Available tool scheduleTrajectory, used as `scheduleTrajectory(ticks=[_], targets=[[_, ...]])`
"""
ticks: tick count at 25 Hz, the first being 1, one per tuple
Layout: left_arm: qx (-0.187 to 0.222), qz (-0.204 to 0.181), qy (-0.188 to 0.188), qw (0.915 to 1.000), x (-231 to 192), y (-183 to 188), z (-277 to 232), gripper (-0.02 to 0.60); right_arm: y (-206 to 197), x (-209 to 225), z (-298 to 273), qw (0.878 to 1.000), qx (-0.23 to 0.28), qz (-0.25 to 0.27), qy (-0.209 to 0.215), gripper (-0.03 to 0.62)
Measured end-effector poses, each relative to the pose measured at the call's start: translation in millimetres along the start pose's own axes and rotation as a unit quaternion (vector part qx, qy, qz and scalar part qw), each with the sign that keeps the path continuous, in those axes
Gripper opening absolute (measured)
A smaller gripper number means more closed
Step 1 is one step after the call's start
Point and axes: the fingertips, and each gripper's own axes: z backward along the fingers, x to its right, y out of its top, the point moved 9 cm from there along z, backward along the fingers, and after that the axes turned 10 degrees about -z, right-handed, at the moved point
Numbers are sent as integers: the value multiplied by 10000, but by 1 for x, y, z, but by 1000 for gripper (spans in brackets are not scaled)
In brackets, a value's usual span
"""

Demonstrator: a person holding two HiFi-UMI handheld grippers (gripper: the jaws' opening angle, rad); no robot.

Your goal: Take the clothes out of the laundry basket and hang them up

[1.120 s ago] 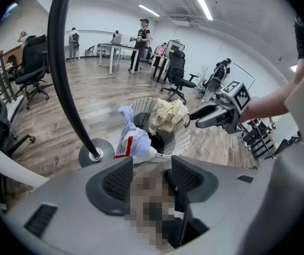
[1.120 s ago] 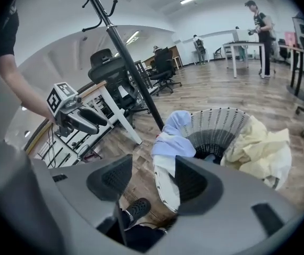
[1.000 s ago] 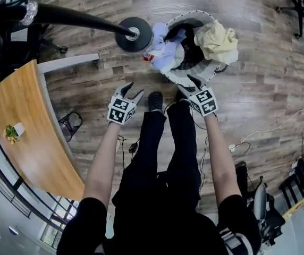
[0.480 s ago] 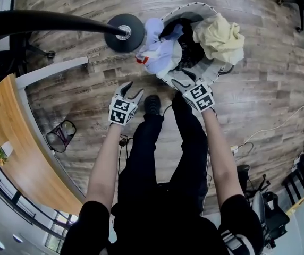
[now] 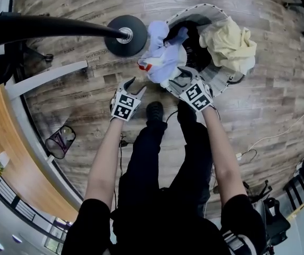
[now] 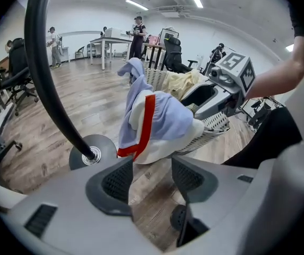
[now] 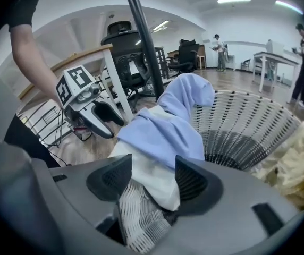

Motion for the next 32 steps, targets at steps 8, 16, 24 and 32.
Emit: scheduleTrajectory(ticks=[8, 16, 24, 32], targets=[[-9, 163, -75, 9998, -2, -10, -11, 229, 16, -9, -24, 9984, -56, 457, 330, 46], [-197, 244, -161, 9994, 22, -10, 31, 229, 33, -40, 24, 9985, 404, 67, 352, 18], [-265, 24, -115, 9996, 53, 25, 60, 233, 57, -72, 122, 9894, 1157, -370, 793, 17], [-452, -975, -441, 9932, 66, 80, 59, 259, 93, -92, 224, 9758, 1832, -292, 1154, 17]])
